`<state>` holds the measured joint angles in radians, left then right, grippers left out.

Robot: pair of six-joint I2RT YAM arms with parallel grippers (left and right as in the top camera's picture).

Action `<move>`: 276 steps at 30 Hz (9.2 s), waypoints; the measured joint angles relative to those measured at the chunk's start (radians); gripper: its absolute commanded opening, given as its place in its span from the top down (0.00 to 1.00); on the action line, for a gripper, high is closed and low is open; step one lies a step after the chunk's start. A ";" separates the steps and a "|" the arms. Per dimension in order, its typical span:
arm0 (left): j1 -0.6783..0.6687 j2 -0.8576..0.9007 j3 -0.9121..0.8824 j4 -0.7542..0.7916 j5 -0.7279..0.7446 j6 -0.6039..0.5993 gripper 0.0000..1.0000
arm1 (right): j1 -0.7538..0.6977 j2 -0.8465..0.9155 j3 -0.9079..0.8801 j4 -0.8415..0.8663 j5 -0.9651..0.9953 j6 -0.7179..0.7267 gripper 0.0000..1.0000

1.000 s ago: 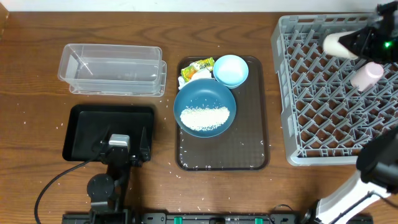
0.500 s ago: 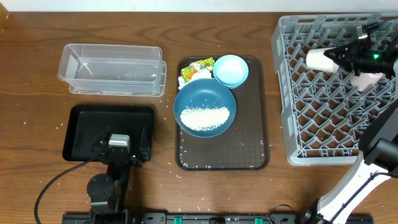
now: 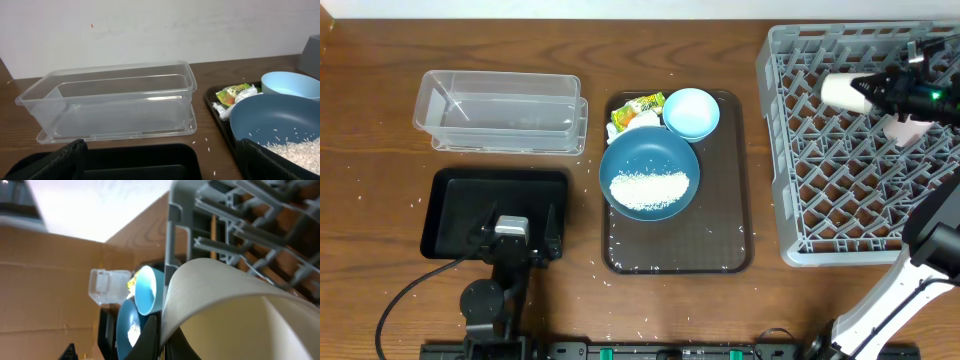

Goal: Sort waste into correct bins and load items into the dishwasher rack
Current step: 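Lift the white cup and carry it to the dish rack's back right, then lower the white cup into the rack and open the right gripper, then move the right gripper to the light blue cup and grasp it, then lift the light blue cup and carry it to the dish rack, then lower the light blue cup into the rack's back and release it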

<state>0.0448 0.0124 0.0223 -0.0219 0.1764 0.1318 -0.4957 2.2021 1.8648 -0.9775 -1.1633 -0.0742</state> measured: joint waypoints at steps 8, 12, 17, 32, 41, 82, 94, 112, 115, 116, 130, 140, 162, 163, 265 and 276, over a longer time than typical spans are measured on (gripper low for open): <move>0.000 0.000 0.000 0.000 0.000 0.000 0.04 | 0.001 0.001 -0.055 0.058 -0.049 -0.004 0.99; 0.000 0.000 0.000 0.000 0.000 0.000 0.04 | 0.001 0.001 -0.088 0.093 -0.076 -0.003 0.99; 0.000 0.000 0.000 0.000 0.000 0.000 0.03 | 0.001 0.000 -0.135 0.172 -0.102 0.036 0.99; 0.000 0.000 0.000 0.000 0.000 0.000 0.03 | -0.011 -0.031 -0.138 0.109 0.005 0.109 0.96; 0.000 0.000 0.000 0.000 0.000 0.000 0.04 | -0.045 -0.036 -0.132 0.079 0.053 0.115 0.94; 0.000 0.000 0.000 0.000 0.000 0.000 0.04 | 0.157 -0.423 -0.161 -0.013 0.754 0.280 0.55; 0.000 0.000 0.000 0.000 0.000 0.000 0.04 | 0.655 -0.338 -0.161 0.248 0.953 0.297 0.39; 0.000 0.000 0.000 0.000 0.000 0.000 0.04 | 1.019 0.078 -0.015 0.361 1.274 0.316 0.48; 0.000 0.000 0.000 0.000 0.000 0.000 0.04 | 1.029 0.079 -0.010 0.361 1.312 0.317 0.55; 0.000 0.000 0.000 0.000 0.000 0.000 0.04 | 1.030 0.079 -0.009 0.360 1.321 0.318 0.58; 0.000 0.000 0.000 0.000 0.000 0.000 0.04 | 1.032 0.082 -0.008 0.297 1.347 0.346 0.72; 0.000 0.000 0.000 0.000 0.000 0.000 0.04 | 1.032 0.085 -0.008 0.286 1.347 0.366 0.76; 0.000 0.000 0.000 0.000 0.000 0.000 0.04 | 1.023 0.095 0.164 0.145 1.328 0.381 0.99; 0.000 0.000 0.000 0.000 0.000 0.000 0.03 | 1.017 0.092 0.187 0.130 1.323 0.379 0.99; 0.000 0.000 0.000 0.000 0.000 0.000 0.04 | 0.118 0.002 0.356 -0.011 0.895 0.372 0.93; 0.000 0.000 0.000 0.000 0.000 0.000 0.03 | 0.138 0.118 0.352 -0.015 1.043 0.378 0.97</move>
<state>0.0448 0.0124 0.0223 -0.0219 0.1764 0.1318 -0.3573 2.3199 2.2173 -0.9928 -0.1204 0.3035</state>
